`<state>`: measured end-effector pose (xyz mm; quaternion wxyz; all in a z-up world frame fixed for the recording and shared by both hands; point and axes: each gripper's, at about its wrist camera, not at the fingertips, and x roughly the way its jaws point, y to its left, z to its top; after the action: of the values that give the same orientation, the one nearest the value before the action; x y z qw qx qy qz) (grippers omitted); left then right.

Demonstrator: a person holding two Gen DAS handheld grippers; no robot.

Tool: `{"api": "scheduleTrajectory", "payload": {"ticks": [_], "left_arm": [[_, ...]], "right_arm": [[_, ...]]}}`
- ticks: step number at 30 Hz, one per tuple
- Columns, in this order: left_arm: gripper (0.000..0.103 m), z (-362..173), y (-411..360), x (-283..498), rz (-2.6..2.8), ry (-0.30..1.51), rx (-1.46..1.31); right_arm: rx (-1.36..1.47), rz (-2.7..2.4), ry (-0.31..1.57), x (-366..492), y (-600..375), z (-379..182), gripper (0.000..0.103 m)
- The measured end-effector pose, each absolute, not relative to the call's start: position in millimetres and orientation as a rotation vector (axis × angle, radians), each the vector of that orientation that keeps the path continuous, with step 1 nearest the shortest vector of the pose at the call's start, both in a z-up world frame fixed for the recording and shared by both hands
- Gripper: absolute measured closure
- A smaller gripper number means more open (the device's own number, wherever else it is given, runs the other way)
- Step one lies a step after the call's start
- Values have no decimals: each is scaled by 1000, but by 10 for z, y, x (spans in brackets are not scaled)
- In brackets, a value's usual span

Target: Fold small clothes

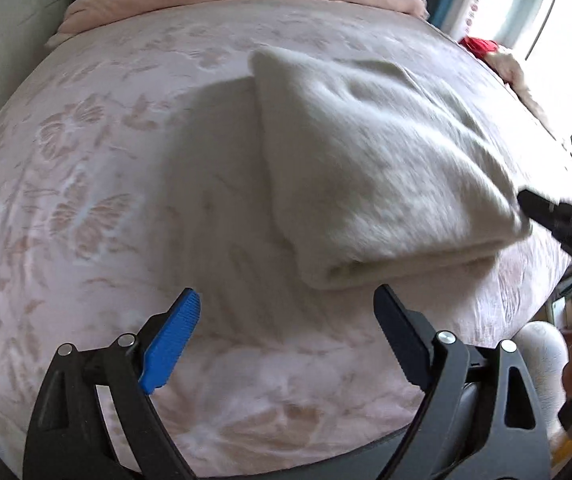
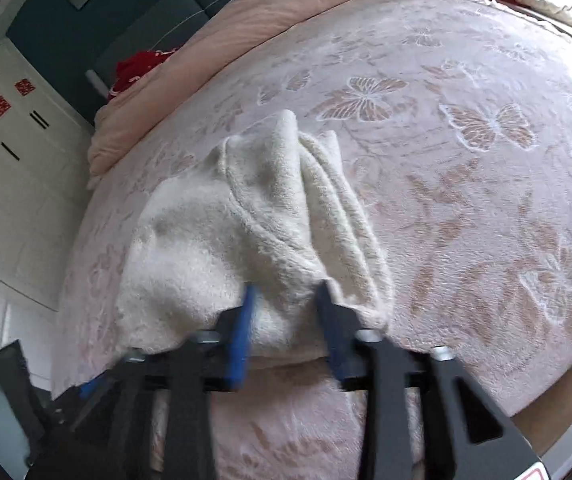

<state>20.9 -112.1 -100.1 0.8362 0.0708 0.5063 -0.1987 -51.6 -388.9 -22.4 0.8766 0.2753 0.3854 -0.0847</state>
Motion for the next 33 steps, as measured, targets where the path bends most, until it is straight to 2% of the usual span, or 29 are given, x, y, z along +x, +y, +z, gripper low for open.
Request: {"api": "scheduleTrajectory", "payload": {"ticks": [2, 3, 4, 6, 8, 9, 10, 12, 14, 16, 20, 24, 26, 29, 31, 33], "left_arm": [[19, -1059, -1173, 232, -406, 1067, 157], [27, -1066, -1177, 260, -406, 1063, 155], [44, -1070, -1180, 293, -408, 1065, 156], [56, -1059, -1155, 374, -412, 1086, 139], [70, -1061, -1117, 452, -422, 1107, 105], [77, -1073, -1133, 448, -436, 1118, 91], [84, -1077, -1139, 457, -446, 1126, 74], [90, -1056, -1157, 445, -445, 1124, 66], [91, -970, -1164, 409, -442, 1104, 48], [90, -939, -1169, 402, -446, 1103, 53], [90, -1148, -1258, 420, -430, 1164, 96], [88, -1060, -1299, 301, -414, 1158, 155], [87, -860, -1307, 176, -447, 1117, 179], [78, -491, -1335, 62, -491, 1028, 160], [58, -325, -1389, 100, -498, 983, 124], [56, -285, -1511, 258, -497, 963, 92]], "right_arm": [[535, -196, 799, -514, -3810, -232, 59], [515, -215, 779, -543, -3784, -205, 58], [497, -235, 747, -620, -3762, -159, 55], [476, -278, 708, -688, -3745, -99, 41], [501, -271, 769, -626, -3811, -253, 42], [541, -249, 816, -564, -3839, -383, 66], [571, -209, 832, -524, -3852, -458, 81], [608, -191, 795, -557, -3889, -398, 87], [618, -197, 703, -709, -3979, -150, 89], [606, -222, 690, -780, -4095, -98, 89], [529, -242, 892, -579, -4114, -674, 85], [517, -253, 782, -706, -4029, -181, 75], [453, -272, 706, -748, -3940, 128, 75], [421, -209, 662, -617, -3822, 382, 78], [386, -167, 705, -353, -3724, 276, 80], [350, -180, 843, -99, -3726, -109, 95]]}}
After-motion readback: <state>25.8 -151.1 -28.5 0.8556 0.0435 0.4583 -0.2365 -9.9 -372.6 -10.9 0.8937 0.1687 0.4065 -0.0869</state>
